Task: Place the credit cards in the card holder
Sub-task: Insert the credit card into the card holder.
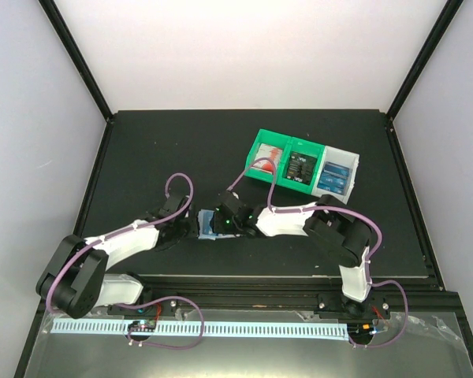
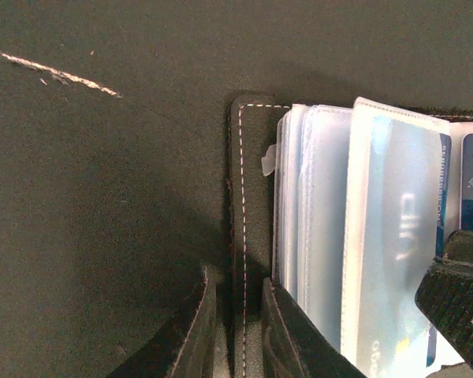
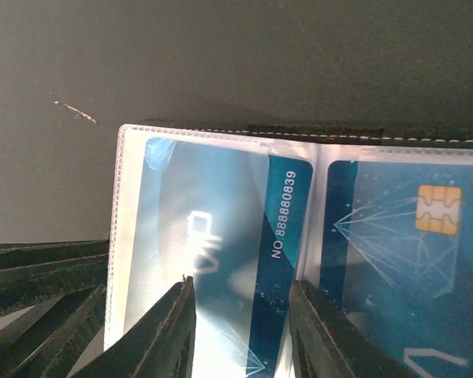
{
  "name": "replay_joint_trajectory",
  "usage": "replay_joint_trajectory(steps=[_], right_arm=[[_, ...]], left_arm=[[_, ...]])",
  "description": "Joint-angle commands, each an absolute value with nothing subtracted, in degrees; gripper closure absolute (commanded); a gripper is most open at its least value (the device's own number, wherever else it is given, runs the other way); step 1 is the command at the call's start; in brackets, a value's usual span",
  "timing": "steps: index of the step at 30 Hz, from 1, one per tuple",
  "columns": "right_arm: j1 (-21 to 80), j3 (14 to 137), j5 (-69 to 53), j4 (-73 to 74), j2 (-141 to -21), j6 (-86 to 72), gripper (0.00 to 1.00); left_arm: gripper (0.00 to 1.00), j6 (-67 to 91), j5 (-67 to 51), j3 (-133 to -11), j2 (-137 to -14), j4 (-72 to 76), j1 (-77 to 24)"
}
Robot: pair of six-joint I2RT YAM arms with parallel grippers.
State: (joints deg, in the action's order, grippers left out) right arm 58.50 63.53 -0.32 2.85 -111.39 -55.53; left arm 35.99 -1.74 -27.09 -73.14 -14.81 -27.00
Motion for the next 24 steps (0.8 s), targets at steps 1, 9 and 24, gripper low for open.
replay_joint_trajectory(steps=[1,9,24], right_arm=[[58.47,62.10,-4.37,-3.30,-112.22,-56.30,0.65],[57.93,60.62,-6.33,-8.28,-111.43,-55.63,0.64],[57.83,58.10,1.59,0.21,-101.62,-49.20,0.63]], left_arm=[[0.81,35.25,-2.55,-27.44,-74.53,-16.10,-26.67],[0.81,34.89,-2.70,-27.25,-74.05,-15.88,-26.71],[0.72,35.80,1.49,-27.68,-65.22,-18.47,-26.67]])
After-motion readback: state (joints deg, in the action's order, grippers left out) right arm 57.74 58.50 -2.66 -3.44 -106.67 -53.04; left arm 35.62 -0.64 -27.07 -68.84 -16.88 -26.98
